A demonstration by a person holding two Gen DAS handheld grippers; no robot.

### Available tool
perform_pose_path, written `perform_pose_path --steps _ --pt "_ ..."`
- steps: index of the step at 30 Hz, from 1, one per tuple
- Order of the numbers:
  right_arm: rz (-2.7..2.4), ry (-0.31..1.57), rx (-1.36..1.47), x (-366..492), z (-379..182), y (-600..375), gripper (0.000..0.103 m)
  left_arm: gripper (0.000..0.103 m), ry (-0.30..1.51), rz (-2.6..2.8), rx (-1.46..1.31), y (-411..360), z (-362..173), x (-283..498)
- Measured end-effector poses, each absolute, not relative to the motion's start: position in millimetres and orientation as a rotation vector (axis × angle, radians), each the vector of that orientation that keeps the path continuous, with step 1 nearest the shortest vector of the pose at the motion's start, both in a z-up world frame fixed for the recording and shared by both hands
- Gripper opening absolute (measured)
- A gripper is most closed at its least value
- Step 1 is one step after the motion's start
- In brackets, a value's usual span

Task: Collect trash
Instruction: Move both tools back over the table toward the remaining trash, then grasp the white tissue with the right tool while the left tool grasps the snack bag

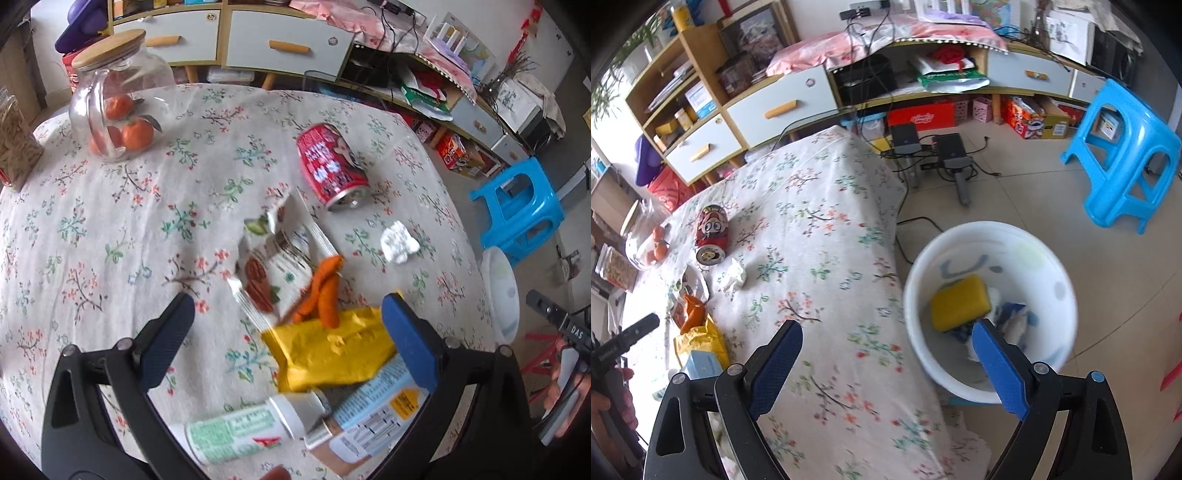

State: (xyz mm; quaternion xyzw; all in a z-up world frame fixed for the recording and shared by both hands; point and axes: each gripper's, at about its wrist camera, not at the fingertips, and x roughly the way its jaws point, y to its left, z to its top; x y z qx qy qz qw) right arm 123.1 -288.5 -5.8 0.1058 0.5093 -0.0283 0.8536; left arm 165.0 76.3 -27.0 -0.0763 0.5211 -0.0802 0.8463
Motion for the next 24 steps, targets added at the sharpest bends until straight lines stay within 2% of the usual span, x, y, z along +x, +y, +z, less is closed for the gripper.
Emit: perform_pose_path --steps 7,10,11,14,18,24 --pt "-0.025 1.104 0.192 153 -20 -252 0.094 0.074 1.148 -0.169 -0.185 94 -51 188" --pt "-0.005 1.119 0.191 166 -29 -237 0.094 0.050 1.188 -0.213 -0.249 101 -66 195" --pt "0.006 1.126 0.191 172 -33 -231 0.094 0.032 1.204 -0.232 -0.266 102 -70 196" --pt "0.025 1.138 0.191 182 -42 -218 0.094 0.017 1.185 -0.263 -0.249 101 -70 196" --pt "0.059 1.133 0.194 196 -50 -202 0.094 0.011 1.138 -0.269 -0.238 98 -63 189" --pt "0.153 1.110 0.201 207 -58 -177 0.094 0.011 1.019 -0.218 -0.228 118 -31 181"
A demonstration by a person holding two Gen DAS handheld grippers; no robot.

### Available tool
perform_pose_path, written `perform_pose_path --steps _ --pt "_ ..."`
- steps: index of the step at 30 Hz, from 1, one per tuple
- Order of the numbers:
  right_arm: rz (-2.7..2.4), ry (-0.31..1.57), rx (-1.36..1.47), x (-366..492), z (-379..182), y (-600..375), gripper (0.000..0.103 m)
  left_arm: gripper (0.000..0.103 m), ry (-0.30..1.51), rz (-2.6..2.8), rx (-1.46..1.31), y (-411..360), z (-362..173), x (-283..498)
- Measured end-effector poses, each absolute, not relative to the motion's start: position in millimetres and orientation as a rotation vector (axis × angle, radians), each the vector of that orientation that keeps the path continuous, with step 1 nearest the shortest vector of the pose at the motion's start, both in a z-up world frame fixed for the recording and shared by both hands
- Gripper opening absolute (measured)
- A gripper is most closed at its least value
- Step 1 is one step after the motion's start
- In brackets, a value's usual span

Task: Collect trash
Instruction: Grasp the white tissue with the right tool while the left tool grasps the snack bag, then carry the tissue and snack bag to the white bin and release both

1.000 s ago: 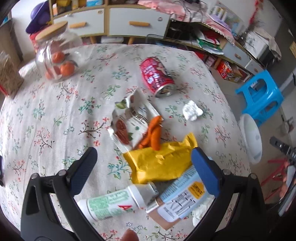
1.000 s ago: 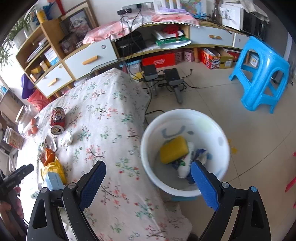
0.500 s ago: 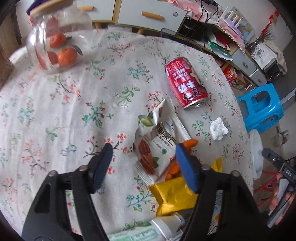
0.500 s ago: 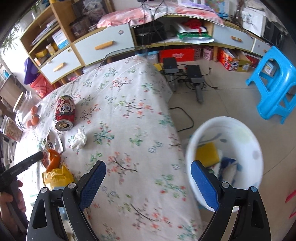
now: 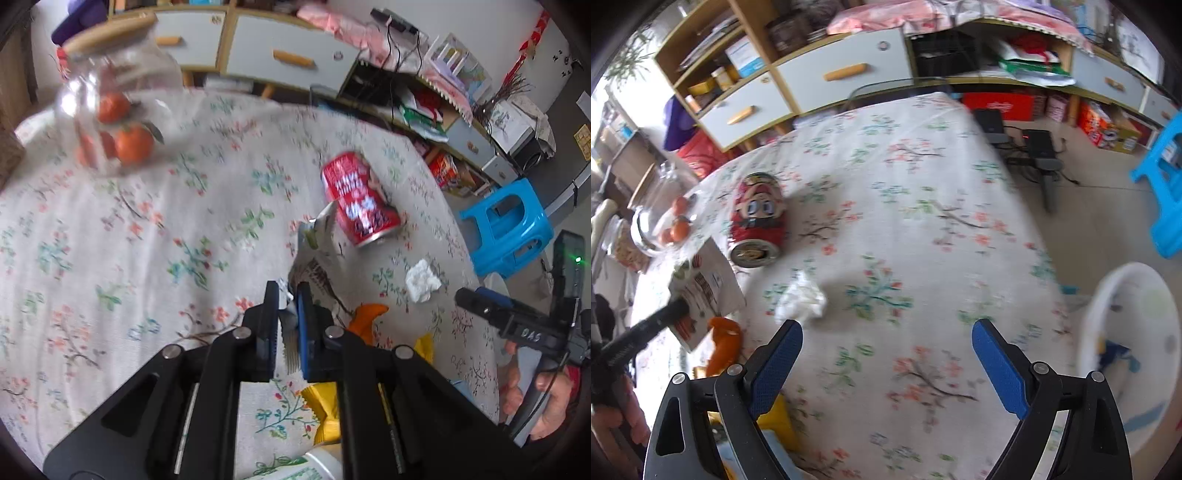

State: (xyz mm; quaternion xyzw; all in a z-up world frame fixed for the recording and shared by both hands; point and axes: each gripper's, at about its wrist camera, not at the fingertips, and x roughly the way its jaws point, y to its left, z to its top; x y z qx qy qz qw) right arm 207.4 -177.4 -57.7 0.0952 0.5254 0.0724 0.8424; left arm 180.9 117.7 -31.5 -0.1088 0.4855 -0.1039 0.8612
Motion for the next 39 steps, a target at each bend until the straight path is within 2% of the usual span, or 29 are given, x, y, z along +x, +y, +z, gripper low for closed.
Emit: perform_pose_path --steps 7,13,16,20,21,24,39 --pt "0.228 1.101 0.153 216 -68 -148 0.092 0.010 0.970 -0.178 -0.253 138 -17 175" --pt "0.272 1.080 0.093 218 -70 -128 0.085 0.010 0.974 -0.171 -0.277 138 -15 171" --pt "0.284 1.076 0.065 218 -73 -122 0.070 0.010 0.968 -0.173 -0.270 135 -14 170" --pt "0.282 1.065 0.038 217 -73 -118 0.035 0.010 0.966 -0.172 -0.258 129 -15 168" --pt "0.285 1.063 0.049 216 -71 -119 0.032 0.010 0.964 -0.172 -0.257 129 -14 167" --pt "0.286 1.049 0.070 213 -65 -125 0.029 0.010 0.954 -0.170 -0.258 127 -11 163" --pt "0.240 0.970 0.065 171 -25 -184 0.029 0.010 0.919 -0.223 -0.229 91 0 149"
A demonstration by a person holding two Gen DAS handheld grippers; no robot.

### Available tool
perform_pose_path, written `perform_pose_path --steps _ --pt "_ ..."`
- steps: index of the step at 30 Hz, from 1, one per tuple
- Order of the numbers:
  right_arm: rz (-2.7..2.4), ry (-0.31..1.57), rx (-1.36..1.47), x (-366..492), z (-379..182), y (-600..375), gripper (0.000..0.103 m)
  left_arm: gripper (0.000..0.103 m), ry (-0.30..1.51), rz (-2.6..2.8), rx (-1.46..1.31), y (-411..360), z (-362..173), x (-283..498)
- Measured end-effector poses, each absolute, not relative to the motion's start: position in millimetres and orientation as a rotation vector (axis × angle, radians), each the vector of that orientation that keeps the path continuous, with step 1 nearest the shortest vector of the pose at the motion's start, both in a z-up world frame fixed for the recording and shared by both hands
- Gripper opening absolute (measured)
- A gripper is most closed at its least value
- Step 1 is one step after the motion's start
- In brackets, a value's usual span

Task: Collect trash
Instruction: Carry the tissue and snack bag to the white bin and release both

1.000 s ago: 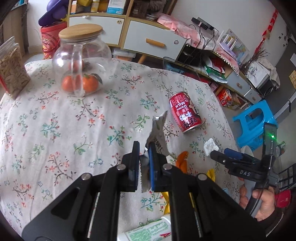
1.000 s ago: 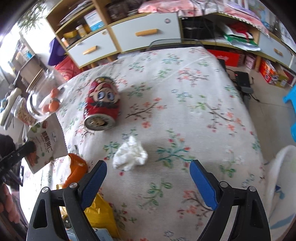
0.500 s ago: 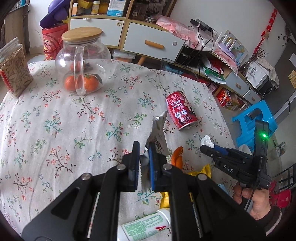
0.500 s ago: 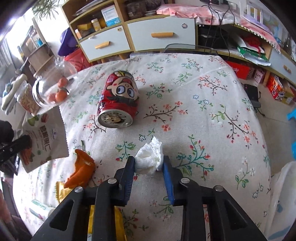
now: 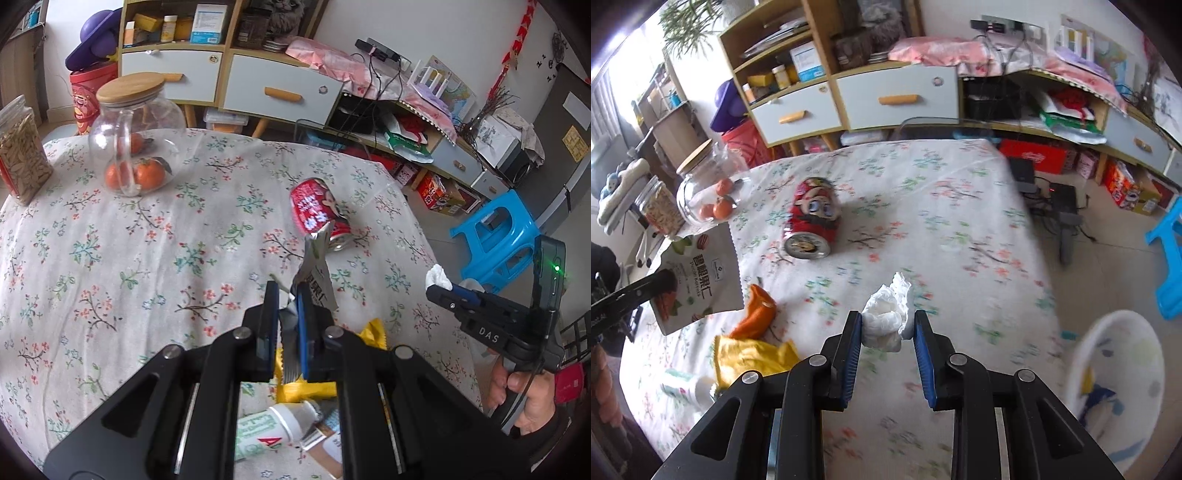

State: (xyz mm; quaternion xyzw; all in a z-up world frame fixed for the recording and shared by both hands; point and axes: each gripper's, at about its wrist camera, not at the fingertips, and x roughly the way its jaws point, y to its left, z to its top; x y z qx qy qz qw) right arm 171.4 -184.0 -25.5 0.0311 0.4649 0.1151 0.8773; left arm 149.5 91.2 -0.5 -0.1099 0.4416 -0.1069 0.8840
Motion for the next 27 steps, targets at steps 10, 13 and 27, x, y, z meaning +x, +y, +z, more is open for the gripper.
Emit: perform_pose_path --steps 10,13,27 --pt "0.139 0.954 0.131 140 -9 -263 0.029 0.010 0.900 -0.310 -0.189 33 7 143" --pt "0.100 0.947 0.165 129 -5 -290 0.029 0.010 0.903 -0.343 -0.158 10 8 144" --pt "-0.069 0.943 0.334 84 -5 -408 0.029 0.010 0.978 -0.547 -0.126 -116 1 148"
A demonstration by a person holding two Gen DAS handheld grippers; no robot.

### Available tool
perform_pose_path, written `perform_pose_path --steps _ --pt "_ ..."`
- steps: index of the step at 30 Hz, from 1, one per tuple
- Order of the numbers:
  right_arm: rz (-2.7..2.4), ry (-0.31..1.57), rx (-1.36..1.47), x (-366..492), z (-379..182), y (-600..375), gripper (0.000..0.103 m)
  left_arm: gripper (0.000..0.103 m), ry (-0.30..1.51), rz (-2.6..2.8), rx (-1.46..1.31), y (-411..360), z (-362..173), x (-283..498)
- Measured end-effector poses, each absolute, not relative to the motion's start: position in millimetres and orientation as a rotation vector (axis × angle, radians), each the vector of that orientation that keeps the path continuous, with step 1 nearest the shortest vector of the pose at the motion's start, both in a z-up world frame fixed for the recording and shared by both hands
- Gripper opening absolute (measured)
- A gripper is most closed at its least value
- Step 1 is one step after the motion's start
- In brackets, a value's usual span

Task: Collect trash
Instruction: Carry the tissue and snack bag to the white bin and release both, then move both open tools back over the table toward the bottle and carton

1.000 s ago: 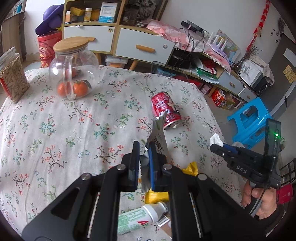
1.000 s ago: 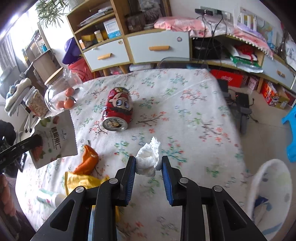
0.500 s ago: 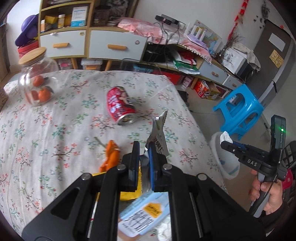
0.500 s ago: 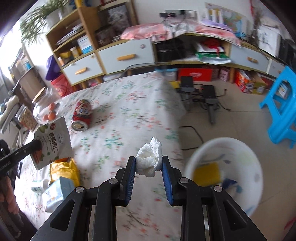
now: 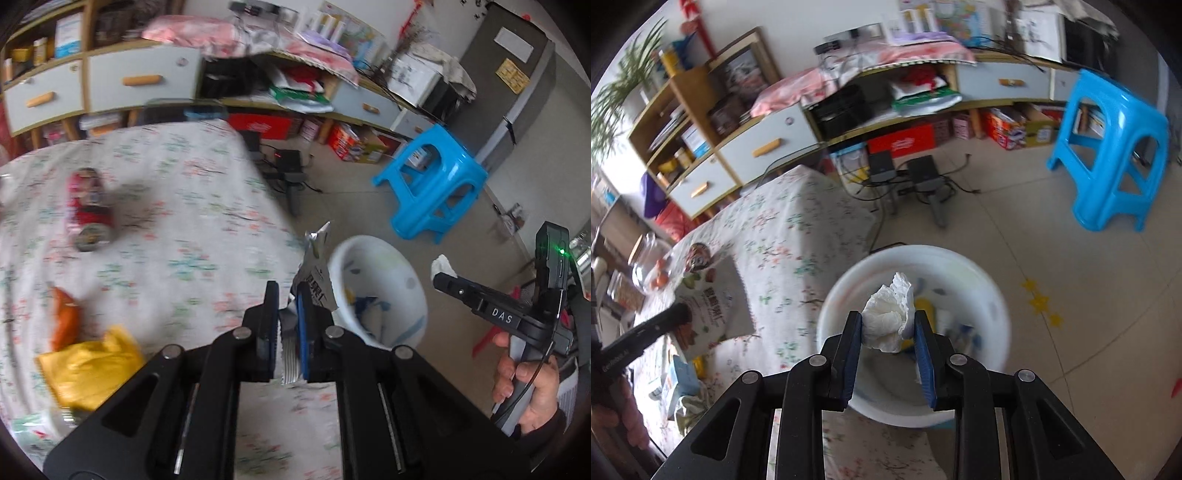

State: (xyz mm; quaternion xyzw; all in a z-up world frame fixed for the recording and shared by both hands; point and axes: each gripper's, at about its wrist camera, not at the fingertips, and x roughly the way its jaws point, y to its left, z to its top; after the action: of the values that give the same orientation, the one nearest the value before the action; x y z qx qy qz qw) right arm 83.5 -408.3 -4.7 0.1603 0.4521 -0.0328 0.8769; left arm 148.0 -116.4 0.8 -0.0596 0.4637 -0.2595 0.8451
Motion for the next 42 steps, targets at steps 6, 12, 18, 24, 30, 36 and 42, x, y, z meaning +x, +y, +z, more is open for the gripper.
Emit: perform_pose_path --steps 6,12,18,24,30,36,42 --pt "-0.090 0.950 0.363 74 -8 -432 0.029 0.010 1.001 -0.603 -0.094 -167 -5 151" --pt "-0.102 0.948 0.403 69 -10 -447 0.029 0.013 1.016 -0.656 -0.064 -203 -12 158" --pt "-0.096 0.940 0.416 68 -7 -446 0.029 0.067 0.977 -0.620 -0.028 -204 -9 156" --pt "-0.087 0.957 0.397 75 -10 -439 0.029 0.082 0.959 -0.562 0.046 -193 -5 151" --pt "-0.084 0.974 0.377 82 -13 -428 0.031 0.085 0.936 -0.518 0.109 -174 2 143" --pt "-0.101 0.961 0.371 84 -11 -424 0.064 0.092 0.942 -0.491 0.148 -162 6 135" --pt "-0.100 0.937 0.342 77 0 -411 0.075 0.095 0.937 -0.464 0.168 -146 12 125"
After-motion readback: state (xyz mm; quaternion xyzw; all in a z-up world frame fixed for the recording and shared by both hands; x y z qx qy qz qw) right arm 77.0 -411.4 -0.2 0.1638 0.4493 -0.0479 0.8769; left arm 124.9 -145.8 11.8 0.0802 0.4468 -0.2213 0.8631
